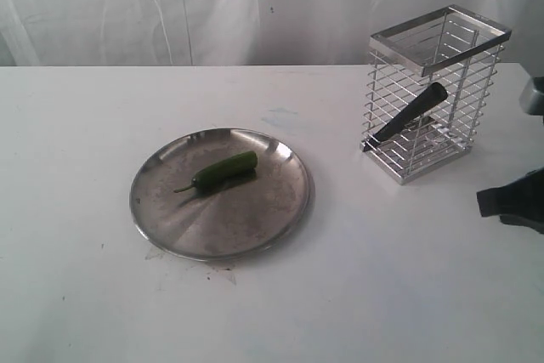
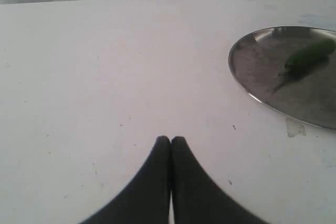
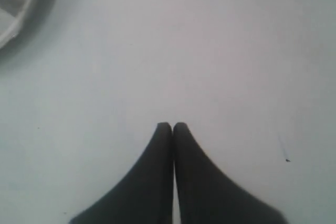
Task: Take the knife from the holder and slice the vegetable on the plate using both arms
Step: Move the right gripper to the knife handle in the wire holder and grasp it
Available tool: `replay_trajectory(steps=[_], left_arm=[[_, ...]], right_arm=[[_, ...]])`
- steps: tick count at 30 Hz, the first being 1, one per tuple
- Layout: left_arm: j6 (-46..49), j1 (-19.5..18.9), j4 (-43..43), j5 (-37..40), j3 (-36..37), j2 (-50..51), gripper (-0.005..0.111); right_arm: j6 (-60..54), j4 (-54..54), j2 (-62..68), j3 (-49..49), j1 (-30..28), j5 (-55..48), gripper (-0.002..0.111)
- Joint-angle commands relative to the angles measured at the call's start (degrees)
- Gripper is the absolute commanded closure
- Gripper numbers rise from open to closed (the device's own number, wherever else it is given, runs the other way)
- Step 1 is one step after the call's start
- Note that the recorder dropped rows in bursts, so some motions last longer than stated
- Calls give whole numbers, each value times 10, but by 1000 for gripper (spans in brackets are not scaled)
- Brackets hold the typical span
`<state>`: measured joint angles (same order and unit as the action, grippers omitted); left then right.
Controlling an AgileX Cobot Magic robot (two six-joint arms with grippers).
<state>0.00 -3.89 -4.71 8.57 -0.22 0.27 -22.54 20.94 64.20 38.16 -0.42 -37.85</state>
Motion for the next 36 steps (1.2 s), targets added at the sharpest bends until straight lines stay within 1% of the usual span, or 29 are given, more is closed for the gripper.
replay_trajectory(steps=[1, 4, 6, 8, 13, 14, 16, 20, 23, 28, 31, 36], left_arm=[[0, 0, -4, 0, 2, -3, 107], [0, 0, -4, 0, 2, -3, 107], [0, 0, -4, 0, 2, -3, 107], [0, 0, -4, 0, 2, -3, 107], [0, 0, -4, 0, 2, -3, 107], [0, 0, -4, 0, 2, -3, 107], [0, 0, -4, 0, 2, -3, 107], [0, 0, -4, 0, 2, -3, 107], [0, 0, -4, 0, 2, -3, 107], [0, 0, -4, 0, 2, -3, 107], [0, 0, -4, 0, 2, -3, 107], [0, 0, -4, 0, 2, -3, 107]], right_arm=[[-42, 38, -3, 26, 16, -9, 108], [-45, 64, -3, 48, 26, -9, 108], [-56, 65, -1, 65, 33, -9, 104], [-62, 64, 4, 87, 34, -8, 95], [-62, 64, 36, 145, 40, 1, 62], [-62, 64, 45, 156, 43, 9, 57], [-62, 64, 69, 173, 45, 29, 52], [-62, 61, 120, 203, 50, 74, 53], [-62, 64, 155, 220, 50, 78, 53], [-63, 65, 202, 228, 58, 85, 53], [-86, 65, 222, 231, 72, 87, 53], [-89, 65, 243, 231, 85, 118, 53]])
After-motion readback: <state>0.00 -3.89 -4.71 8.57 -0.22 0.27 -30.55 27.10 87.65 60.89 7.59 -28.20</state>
